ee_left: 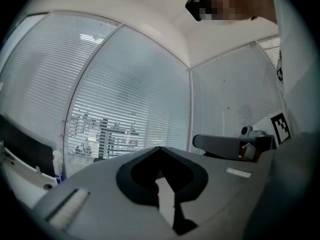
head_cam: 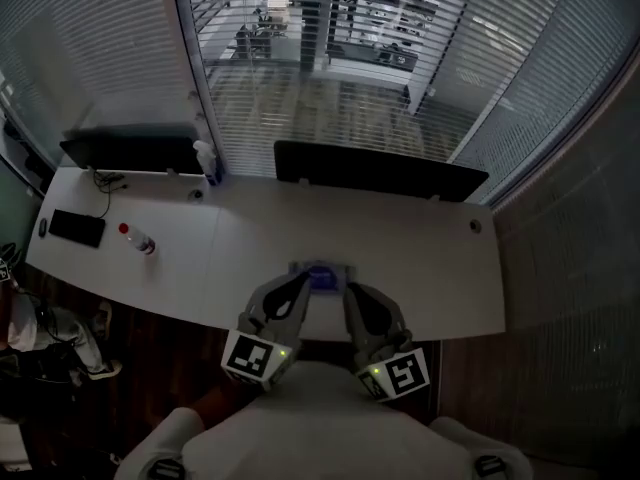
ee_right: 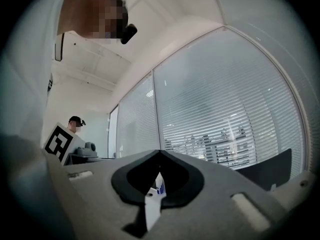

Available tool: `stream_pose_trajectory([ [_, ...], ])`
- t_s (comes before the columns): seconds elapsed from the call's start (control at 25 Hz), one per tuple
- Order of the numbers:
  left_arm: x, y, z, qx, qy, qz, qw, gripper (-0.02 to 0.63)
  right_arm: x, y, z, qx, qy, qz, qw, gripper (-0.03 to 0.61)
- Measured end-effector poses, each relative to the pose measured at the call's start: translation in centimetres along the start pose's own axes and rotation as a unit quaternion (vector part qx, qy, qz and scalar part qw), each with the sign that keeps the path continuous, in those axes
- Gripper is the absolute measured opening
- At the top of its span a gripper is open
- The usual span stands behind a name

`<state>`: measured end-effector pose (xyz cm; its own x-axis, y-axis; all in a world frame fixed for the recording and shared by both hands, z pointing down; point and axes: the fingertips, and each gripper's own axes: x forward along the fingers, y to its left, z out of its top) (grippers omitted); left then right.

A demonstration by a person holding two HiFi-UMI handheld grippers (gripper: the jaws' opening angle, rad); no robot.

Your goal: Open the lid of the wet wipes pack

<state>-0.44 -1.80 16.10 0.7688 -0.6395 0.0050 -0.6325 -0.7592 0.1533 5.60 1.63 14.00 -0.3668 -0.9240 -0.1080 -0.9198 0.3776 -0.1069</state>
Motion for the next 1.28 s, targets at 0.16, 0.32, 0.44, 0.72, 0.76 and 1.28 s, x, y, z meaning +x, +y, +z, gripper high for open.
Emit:
stream_pose_trajectory([
  [0.16,0.4,0.1,-0.6,-0.012,0.014,0.013,0.9998,0.003,-0.4,-0.4,-0.4,0.004,0.016,0.002,1.000,0.000],
  [0.32,1.5,1.5,-0.1,-0.004,0.012,0.025,0.9996,0.002,0.2,-1.0,-1.1,-0.005,0.025,0.004,1.000,0.000],
  [0.44,2.0,2.6,-1.0,-0.009,0.026,0.042,0.9988,0.003,0.5,-1.6,-2.5,-0.011,0.039,0.005,0.999,0.000],
  [0.72,3.4,5.0,-5.0,-0.034,0.052,0.052,0.9967,0.002,2.7,-3.6,-6.2,-0.025,0.074,0.011,0.997,0.000],
  [0.76,3.6,5.3,-5.7,-0.031,0.053,0.051,0.9968,0.002,3.1,-3.6,-7.0,-0.020,0.086,0.014,0.996,0.000],
  [1.28,5.0,8.3,-19.8,-0.041,0.157,0.055,0.9852,0.002,5.3,-3.5,-19.9,-0.038,0.178,0.048,0.982,0.002],
])
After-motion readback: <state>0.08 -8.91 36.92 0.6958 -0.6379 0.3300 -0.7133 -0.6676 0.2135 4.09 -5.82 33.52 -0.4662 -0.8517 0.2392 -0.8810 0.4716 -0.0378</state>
